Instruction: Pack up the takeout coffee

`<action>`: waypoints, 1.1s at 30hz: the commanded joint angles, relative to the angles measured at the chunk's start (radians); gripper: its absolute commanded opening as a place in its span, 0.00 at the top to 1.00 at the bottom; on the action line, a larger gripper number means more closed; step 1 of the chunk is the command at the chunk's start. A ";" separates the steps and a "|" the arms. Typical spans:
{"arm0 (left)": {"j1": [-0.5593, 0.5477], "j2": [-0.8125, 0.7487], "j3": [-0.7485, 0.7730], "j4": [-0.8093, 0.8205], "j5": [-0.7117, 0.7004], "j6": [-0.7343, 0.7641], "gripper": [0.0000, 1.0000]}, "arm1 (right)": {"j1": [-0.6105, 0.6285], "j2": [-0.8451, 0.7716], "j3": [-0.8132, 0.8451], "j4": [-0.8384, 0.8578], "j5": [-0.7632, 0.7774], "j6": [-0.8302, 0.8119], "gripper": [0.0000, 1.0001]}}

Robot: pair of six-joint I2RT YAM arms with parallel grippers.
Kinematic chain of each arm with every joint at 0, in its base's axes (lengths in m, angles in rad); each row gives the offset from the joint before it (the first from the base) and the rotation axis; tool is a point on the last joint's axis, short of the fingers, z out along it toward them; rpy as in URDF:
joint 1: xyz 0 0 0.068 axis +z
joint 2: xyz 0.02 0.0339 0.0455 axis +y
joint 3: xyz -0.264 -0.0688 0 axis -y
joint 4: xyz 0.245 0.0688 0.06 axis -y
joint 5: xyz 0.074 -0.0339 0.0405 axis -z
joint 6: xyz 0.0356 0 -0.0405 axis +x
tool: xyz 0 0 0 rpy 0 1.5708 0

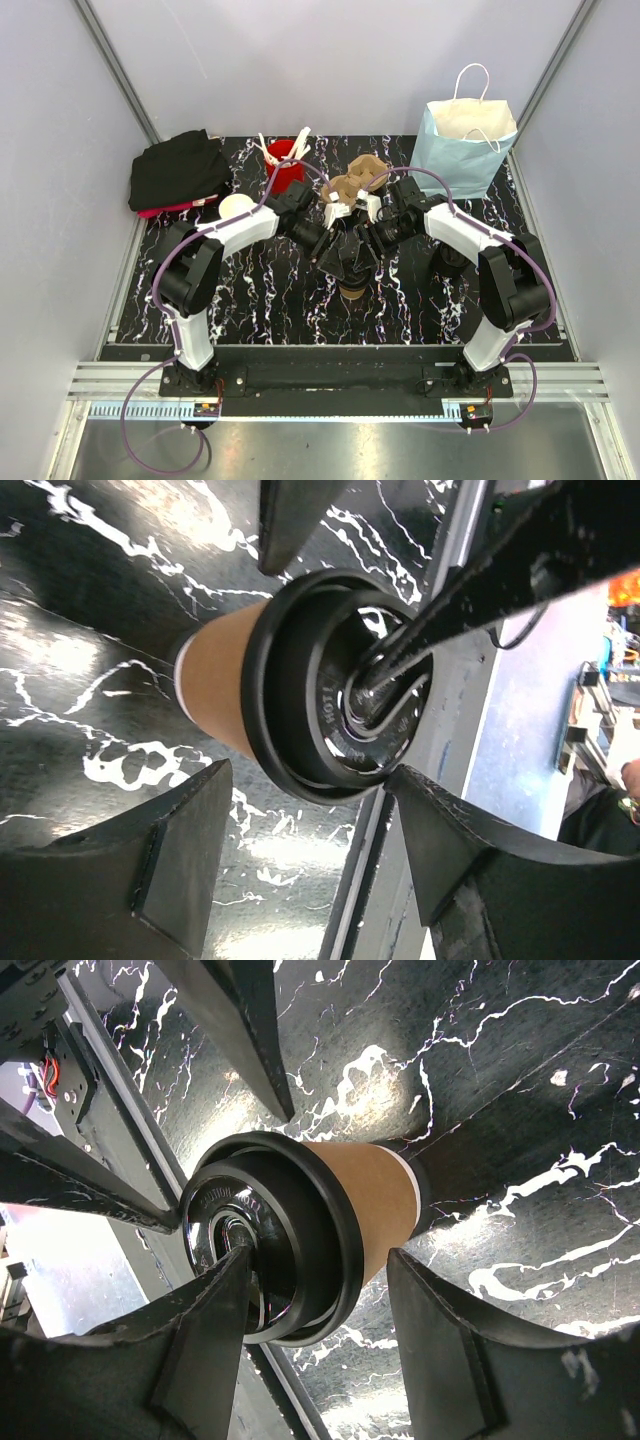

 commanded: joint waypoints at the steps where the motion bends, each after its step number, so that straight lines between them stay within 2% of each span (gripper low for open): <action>1: 0.012 -0.044 -0.022 0.027 0.078 0.042 0.31 | 0.009 0.012 -0.011 0.023 0.038 -0.010 0.38; 5: 0.017 -0.061 -0.029 0.039 0.103 0.037 0.31 | 0.008 0.015 -0.011 0.023 0.039 -0.009 0.39; 14: 0.018 -0.052 -0.042 0.058 -0.005 0.010 0.31 | 0.009 0.010 -0.014 0.024 0.043 -0.007 0.39; 19: 0.018 -0.044 -0.042 0.058 0.020 0.013 0.39 | 0.009 0.008 -0.017 0.028 0.044 -0.007 0.39; 24: 0.017 -0.062 -0.063 0.058 0.043 0.042 0.40 | 0.008 0.012 -0.016 0.031 0.043 -0.007 0.39; 33: 0.006 -0.033 -0.051 0.052 -0.014 0.034 0.43 | 0.008 0.010 -0.017 0.029 0.046 -0.006 0.39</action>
